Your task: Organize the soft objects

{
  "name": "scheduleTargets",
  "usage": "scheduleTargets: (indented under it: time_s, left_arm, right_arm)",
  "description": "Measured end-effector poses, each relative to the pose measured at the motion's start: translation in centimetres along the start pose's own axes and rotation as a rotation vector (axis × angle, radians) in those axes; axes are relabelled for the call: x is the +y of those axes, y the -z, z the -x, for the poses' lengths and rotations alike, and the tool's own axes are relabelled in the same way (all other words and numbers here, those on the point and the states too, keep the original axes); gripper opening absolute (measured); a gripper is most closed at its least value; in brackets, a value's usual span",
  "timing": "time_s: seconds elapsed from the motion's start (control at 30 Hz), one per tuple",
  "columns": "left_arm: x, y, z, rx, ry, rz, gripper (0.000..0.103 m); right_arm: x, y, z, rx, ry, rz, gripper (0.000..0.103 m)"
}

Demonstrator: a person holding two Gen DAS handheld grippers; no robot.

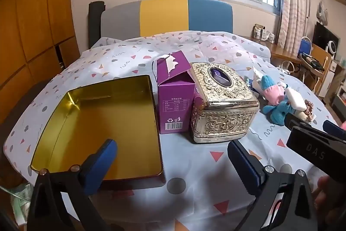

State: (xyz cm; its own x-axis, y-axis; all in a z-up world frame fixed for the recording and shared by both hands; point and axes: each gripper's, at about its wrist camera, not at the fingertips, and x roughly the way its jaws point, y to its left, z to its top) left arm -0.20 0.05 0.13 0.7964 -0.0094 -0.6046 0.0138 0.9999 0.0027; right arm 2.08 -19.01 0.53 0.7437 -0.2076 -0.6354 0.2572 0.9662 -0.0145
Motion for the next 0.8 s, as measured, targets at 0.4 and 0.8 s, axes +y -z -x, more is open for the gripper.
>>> scheduleTargets:
  time_s: [0.4, 0.8]
  left_arm:
    - [0.0, -0.2, 0.3, 0.010, -0.028, 0.007, 0.103]
    - [0.4, 0.0, -0.2, 0.007, -0.029, 0.003, 0.103]
  right_arm:
    - [0.8, -0.2, -0.2, -0.007, 0.003, 0.015, 0.103]
    - [1.0, -0.2, -0.3, -0.005, -0.014, 0.024, 0.103]
